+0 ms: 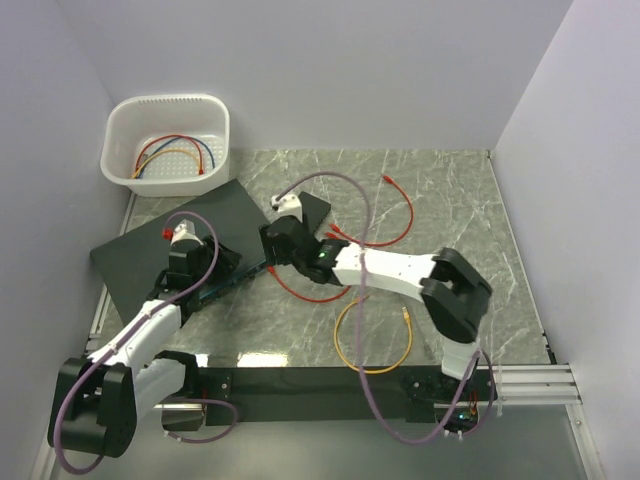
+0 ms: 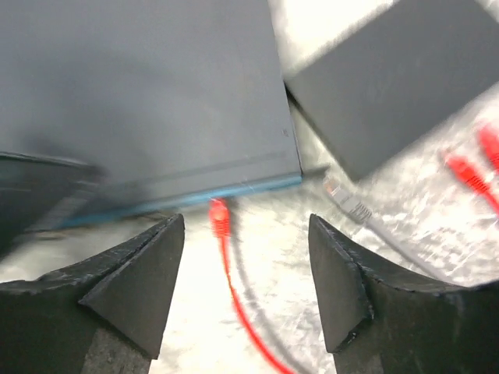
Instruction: Insert the plug into the switch port
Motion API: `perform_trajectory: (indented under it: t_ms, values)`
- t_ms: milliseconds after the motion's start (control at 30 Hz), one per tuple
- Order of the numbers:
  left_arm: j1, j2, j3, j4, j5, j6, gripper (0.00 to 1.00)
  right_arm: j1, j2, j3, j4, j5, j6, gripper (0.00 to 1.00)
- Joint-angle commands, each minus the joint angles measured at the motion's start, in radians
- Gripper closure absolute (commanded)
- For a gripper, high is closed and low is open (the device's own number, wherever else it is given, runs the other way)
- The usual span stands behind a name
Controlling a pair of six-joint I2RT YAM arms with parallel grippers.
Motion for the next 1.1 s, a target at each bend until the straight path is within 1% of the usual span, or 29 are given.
perform_trajectory:
  t_ms: [0, 100, 133, 200, 233, 300, 333, 367, 400, 433, 467, 500, 533, 567, 667, 800, 900, 933, 1033, 1067]
  values:
    - [0.004, -0.026, 0.041, -0.014, -0.009, 0.007, 0.44, -0.004, -0.126, -0.026, 0.078, 0.022, 0.015, 0.28]
    - [0.004, -0.040, 0.044, -0.035, -0.023, 0.011, 0.44, -0.054, -0.135, 0.008, 0.058, -0.050, 0.028, 0.27]
    - [0.004, -0.044, 0.048, -0.055, -0.031, 0.013, 0.44, -0.074, -0.115, 0.022, 0.057, -0.115, 0.033, 0.28]
    - [0.004, -0.064, 0.060, -0.073, -0.044, 0.024, 0.43, -0.136, -0.083, 0.083, 0.037, -0.189, 0.054, 0.28]
    - [0.004, -0.073, 0.068, -0.104, -0.044, 0.025, 0.43, -0.154, -0.037, 0.106, 0.032, -0.266, 0.062, 0.28]
    - [0.004, -0.106, 0.090, -0.184, -0.136, 0.019, 0.42, -0.200, 0.038, 0.184, 0.012, -0.331, 0.076, 0.28]
    - [0.005, -0.119, 0.100, -0.222, -0.182, -0.008, 0.38, -0.209, 0.061, 0.233, 0.006, -0.379, 0.079, 0.28]
    - [0.005, -0.147, 0.106, -0.295, -0.230, -0.031, 0.35, -0.220, 0.085, 0.256, 0.002, -0.400, 0.082, 0.28]
    - [0.005, -0.164, 0.111, -0.329, -0.318, -0.047, 0.33, -0.234, 0.108, 0.281, -0.009, -0.411, 0.087, 0.28]
    - [0.007, -0.181, 0.111, -0.346, -0.348, -0.059, 0.30, -0.240, 0.156, 0.302, -0.012, -0.449, 0.088, 0.28]
    - [0.011, -0.211, 0.111, -0.377, -0.374, -0.082, 0.25, -0.248, 0.181, 0.348, -0.015, -0.490, 0.093, 0.28]
    - [0.014, -0.225, 0.111, -0.383, -0.408, -0.087, 0.22, -0.254, 0.228, 0.371, -0.034, -0.506, 0.097, 0.28]
    - [0.022, -0.237, 0.111, -0.388, -0.414, -0.090, 0.19, -0.257, 0.251, 0.394, -0.040, -0.526, 0.102, 0.28]
    - [0.037, -0.248, 0.114, -0.392, -0.413, -0.091, 0.18, -0.259, 0.276, 0.437, -0.058, -0.545, 0.108, 0.28]
    - [0.051, -0.253, 0.125, -0.389, -0.387, -0.085, 0.18, -0.262, 0.351, 0.482, -0.066, -0.584, 0.128, 0.28]
    - [0.053, -0.258, 0.122, -0.383, -0.368, -0.085, 0.19, -0.260, 0.399, 0.467, -0.043, -0.638, 0.156, 0.28]
    - [0.053, -0.267, 0.105, -0.362, -0.359, -0.079, 0.18, -0.257, 0.365, 0.381, 0.010, -0.644, 0.180, 0.29]
    - [0.053, -0.268, 0.097, -0.353, -0.359, -0.077, 0.19, -0.254, 0.347, 0.312, 0.034, -0.638, 0.183, 0.29]
    - [0.054, -0.262, 0.084, -0.336, -0.337, -0.073, 0.19, -0.227, 0.273, 0.217, 0.095, -0.619, 0.206, 0.31]
    - [0.053, -0.258, 0.080, -0.327, -0.328, -0.074, 0.19, -0.205, 0.253, 0.156, 0.112, -0.607, 0.215, 0.31]
